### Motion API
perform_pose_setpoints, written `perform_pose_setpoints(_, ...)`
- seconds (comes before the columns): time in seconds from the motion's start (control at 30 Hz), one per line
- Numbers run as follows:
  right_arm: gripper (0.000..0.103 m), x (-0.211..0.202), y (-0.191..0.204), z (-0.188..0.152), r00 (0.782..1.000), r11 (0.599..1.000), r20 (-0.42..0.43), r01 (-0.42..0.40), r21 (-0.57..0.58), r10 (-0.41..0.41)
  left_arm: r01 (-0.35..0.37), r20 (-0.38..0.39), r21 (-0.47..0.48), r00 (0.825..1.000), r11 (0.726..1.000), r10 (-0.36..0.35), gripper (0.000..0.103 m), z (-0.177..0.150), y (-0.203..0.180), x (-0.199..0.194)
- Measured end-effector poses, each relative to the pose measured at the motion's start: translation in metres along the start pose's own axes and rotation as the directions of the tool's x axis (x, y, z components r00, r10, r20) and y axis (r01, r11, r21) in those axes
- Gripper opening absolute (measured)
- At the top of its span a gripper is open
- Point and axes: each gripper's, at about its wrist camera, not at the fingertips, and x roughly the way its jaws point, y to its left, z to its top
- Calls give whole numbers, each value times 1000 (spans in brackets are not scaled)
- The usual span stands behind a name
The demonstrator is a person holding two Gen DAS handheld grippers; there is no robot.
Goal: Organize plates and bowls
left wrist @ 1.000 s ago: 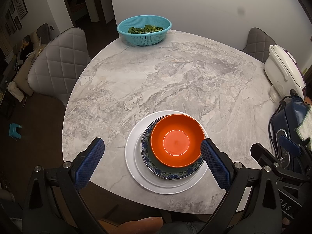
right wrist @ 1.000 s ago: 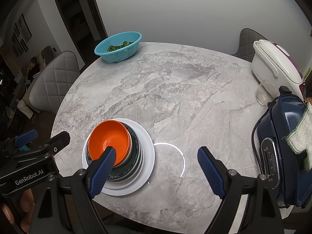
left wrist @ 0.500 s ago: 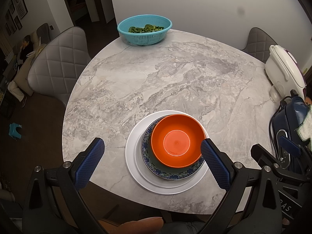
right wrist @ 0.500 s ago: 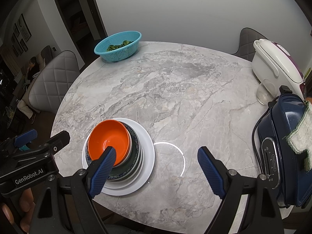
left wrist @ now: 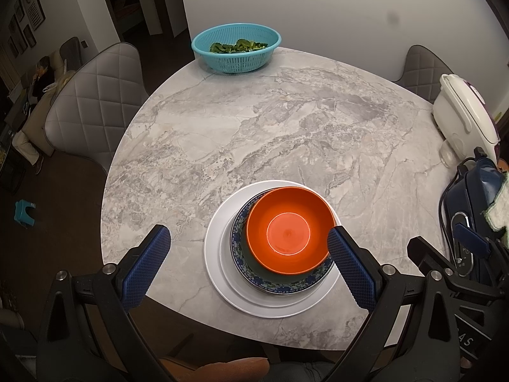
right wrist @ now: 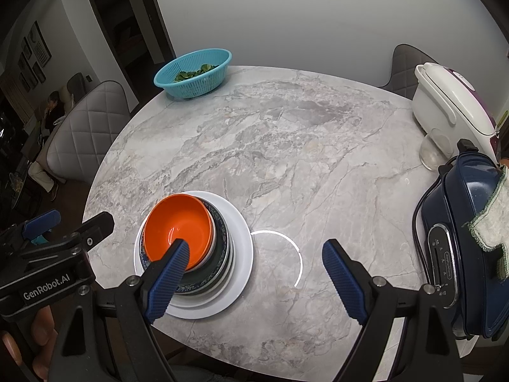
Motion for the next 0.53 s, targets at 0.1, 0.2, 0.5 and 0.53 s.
perform_pose_setpoints(0.1, 88, 0, -1, 2, 1000, 1000, 0, -1, -1, 1, 0, -2, -2, 1000, 1000, 0, 100, 0, 2, 1)
perform_pose_setpoints(0.2, 88, 0, -1, 1, 1000, 1000, 0, -1, -2, 1, -1, 0, -2, 1000, 1000, 1, 100, 0, 3, 2)
perform_pose_setpoints(0.5, 88, 2, 0, -1, 1000, 1000, -6, -4, -1, 4, 1, 24, -8, 1000, 1000, -1, 100, 0, 5, 1)
perform_pose_setpoints(0.53, 88, 2, -1, 0, 1000, 1000, -6, -4, -1, 4, 3, 23, -5, 1000, 1000, -2, 100, 2, 3, 1)
